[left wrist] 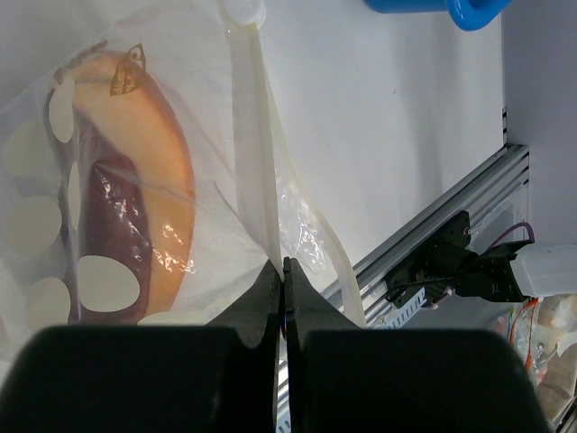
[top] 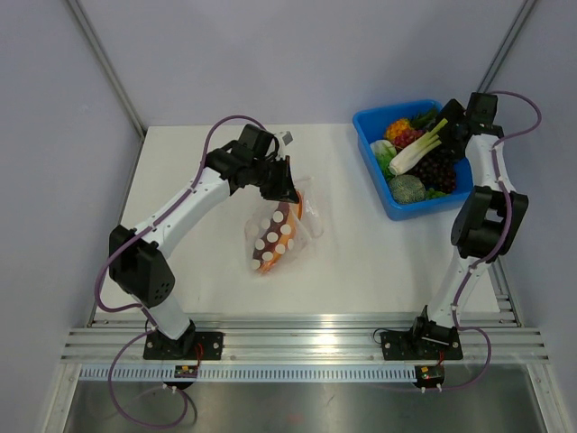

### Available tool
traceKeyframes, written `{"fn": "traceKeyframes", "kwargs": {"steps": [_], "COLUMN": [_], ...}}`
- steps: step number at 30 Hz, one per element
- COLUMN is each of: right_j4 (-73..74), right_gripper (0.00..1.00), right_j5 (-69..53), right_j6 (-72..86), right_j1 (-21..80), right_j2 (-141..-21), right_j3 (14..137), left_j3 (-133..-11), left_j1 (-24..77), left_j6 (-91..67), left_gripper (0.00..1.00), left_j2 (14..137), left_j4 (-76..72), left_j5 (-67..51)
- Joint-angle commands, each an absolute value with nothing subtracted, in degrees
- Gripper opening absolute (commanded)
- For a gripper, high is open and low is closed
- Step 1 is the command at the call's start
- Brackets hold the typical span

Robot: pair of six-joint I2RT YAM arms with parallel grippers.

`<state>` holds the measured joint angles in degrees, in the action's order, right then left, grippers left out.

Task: Place the food in the zip-top bag and seal the zipper
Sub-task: Adjust the fake vegetable in the bin, then pick up the fake vegetable from the bin.

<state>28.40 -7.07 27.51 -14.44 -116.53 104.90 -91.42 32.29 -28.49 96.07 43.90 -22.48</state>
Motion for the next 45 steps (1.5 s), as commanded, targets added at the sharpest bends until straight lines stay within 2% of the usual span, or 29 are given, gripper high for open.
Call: {"fn": "traceKeyframes", "kwargs": {"steps": [1, 8, 14, 18, 22, 23, 25, 26, 29, 30, 35, 45], "right_j4": [29.9, 32.1, 32.3, 34.3, 32.7, 30.6, 28.8, 27.3, 24.8, 23.6, 17.0, 16.6], "right_gripper": [1.0, 0.99, 0.99, 0.93, 0.72, 0.59, 0.45, 0.32, 0.14, 0.02, 0.0, 0.0], "right_j5": [-7.5, -9.2, -9.4, -9.6, -9.6, -10.6, -10.8, -11.0, -11.1, -11.5, -13.1, -16.2], "right_j6": [27.7, 31.0, 31.6, 31.2, 33.4, 33.8, 34.3, 34.4, 35.0, 35.4, 36.7, 33.0], "right_j1": [-14.8, -15.4, -15.5, -15.5, -16.0, -16.3, -16.3, -16.3, -16.6, -16.8, -17.1, -17.1], "right_j2": [-119.7, -127.1, -128.8, -131.7, -131.4, -130.1, -128.4, -127.5, -123.1, -120.2, -109.7, -94.9], "right_j3": [112.1, 120.0, 121.7, 125.1, 123.9, 121.8, 119.8, 118.1, 113.9, 112.2, 103.9, 101.0], "left_j3": [-93.1, -93.3, -94.1, -94.1, -94.1, -94.1, -94.1, -94.2, -94.6, -95.4, -99.2, -101.5], "left_j1": [32.5, 32.5, 32.5, 32.5, 32.5, 32.5, 32.5, 32.5, 32.5, 32.5, 32.5, 32.5], "left_j6": [-28.3, -28.7, -28.8, -28.8, -28.6, -28.5, -28.3, -28.1, -27.7, -26.6, -23.3, -25.0], "left_gripper": [0.0, 0.0, 0.0, 0.0, 0.0, 0.0, 0.0, 0.0, 0.0, 0.0, 0.0, 0.0], "left_j2": [94.7, 94.6, 94.8, 94.7, 94.6, 94.4, 94.1, 94.2, 94.7, 94.8, 96.2, 98.8], "left_j4": [41.6, 41.8, 41.9, 42.2, 42.5, 42.6, 43.0, 43.0, 43.3, 43.8, 47.1, 46.0], "left_j5": [-23.5, -23.1, -23.1, -22.9, -23.0, -22.9, -22.4, -22.3, -22.4, -22.5, -22.8, -26.2]}}
